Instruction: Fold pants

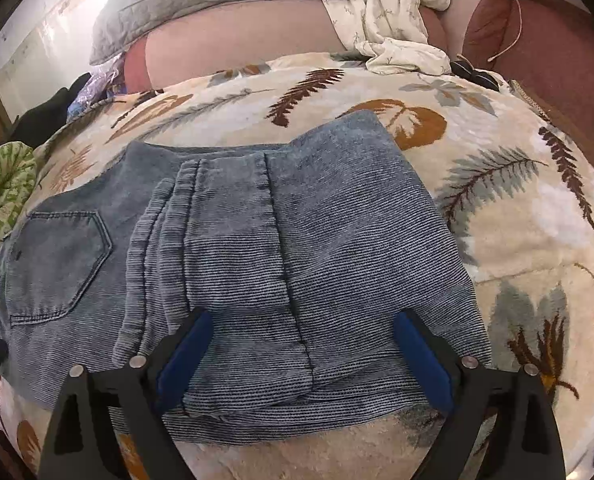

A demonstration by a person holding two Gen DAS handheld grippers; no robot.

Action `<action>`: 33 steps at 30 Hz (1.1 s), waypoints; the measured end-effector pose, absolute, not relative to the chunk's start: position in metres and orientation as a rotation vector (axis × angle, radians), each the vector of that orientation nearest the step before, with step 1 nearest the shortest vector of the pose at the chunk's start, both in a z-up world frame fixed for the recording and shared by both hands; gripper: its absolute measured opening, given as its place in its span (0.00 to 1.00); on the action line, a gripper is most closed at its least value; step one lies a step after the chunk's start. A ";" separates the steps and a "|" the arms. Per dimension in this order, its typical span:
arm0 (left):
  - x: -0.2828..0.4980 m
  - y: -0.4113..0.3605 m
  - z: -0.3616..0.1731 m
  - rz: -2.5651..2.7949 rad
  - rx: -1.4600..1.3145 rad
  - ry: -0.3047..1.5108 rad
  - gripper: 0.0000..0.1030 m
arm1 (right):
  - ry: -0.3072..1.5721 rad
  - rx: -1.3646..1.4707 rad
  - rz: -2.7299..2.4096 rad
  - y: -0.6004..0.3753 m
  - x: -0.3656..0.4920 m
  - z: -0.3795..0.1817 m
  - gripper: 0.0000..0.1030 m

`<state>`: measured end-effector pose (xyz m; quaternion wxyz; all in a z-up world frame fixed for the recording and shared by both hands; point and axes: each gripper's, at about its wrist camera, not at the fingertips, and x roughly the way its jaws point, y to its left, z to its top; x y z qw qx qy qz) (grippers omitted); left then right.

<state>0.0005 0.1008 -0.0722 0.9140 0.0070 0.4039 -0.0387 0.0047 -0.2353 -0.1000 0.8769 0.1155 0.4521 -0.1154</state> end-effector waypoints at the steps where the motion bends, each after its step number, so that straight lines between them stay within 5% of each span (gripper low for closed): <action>1: -0.001 0.101 -0.070 -0.069 0.020 0.823 0.66 | 0.944 0.251 -0.244 -0.236 0.005 -0.100 0.92; 11: 0.002 0.115 -0.065 0.077 0.039 0.811 0.67 | 0.747 0.114 -0.182 -0.199 -0.012 -0.060 0.92; 24: 0.006 0.115 -0.070 0.104 0.063 0.822 0.67 | 0.932 0.189 -0.174 -0.205 0.006 -0.096 0.92; 33: 0.001 0.122 -0.066 0.102 0.042 0.837 0.67 | 0.879 0.136 -0.178 -0.197 0.000 -0.080 0.92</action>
